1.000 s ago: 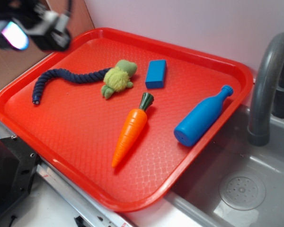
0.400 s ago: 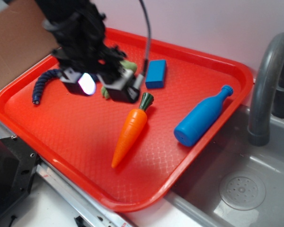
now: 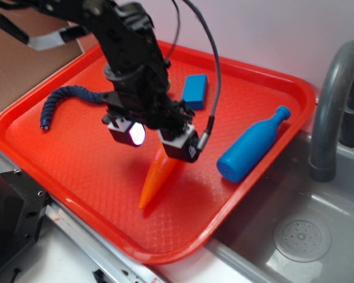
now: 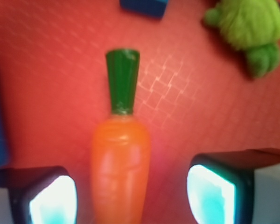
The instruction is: Grab the carrot.
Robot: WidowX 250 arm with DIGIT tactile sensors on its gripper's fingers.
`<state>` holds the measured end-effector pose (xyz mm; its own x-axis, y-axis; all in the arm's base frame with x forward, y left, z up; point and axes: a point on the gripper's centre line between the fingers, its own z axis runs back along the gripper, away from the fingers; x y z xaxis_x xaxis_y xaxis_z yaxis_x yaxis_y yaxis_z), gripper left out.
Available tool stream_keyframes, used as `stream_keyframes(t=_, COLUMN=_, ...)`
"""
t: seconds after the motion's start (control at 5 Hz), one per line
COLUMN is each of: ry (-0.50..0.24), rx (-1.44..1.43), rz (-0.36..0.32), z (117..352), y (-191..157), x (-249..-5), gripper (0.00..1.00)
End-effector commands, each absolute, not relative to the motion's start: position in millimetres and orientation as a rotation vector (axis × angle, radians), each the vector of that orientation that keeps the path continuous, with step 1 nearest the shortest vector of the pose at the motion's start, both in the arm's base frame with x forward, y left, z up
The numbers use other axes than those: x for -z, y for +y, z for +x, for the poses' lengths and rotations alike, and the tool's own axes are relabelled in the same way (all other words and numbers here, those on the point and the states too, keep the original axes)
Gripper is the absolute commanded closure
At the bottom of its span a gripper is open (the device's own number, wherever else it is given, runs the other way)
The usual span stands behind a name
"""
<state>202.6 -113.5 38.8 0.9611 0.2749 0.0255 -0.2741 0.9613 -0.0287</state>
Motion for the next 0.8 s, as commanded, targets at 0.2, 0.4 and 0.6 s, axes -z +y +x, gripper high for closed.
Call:
stream_keyframes(t=0.2, ry=-0.043, rx=-0.307, rz=0.009, z=204.4, y=-121.1, x=-17.2, gripper=1.00)
stream_keyframes(t=0.4, ry=-0.056, rx=-0.322, rz=0.029, z=202.7, y=-118.3, x=-20.0, gripper=1.00)
stream_keyframes(t=0.6, ry=-0.044, rx=-0.251, rz=0.052, z=207.2, y=-103.9, x=-50.3, gripper=1.00)
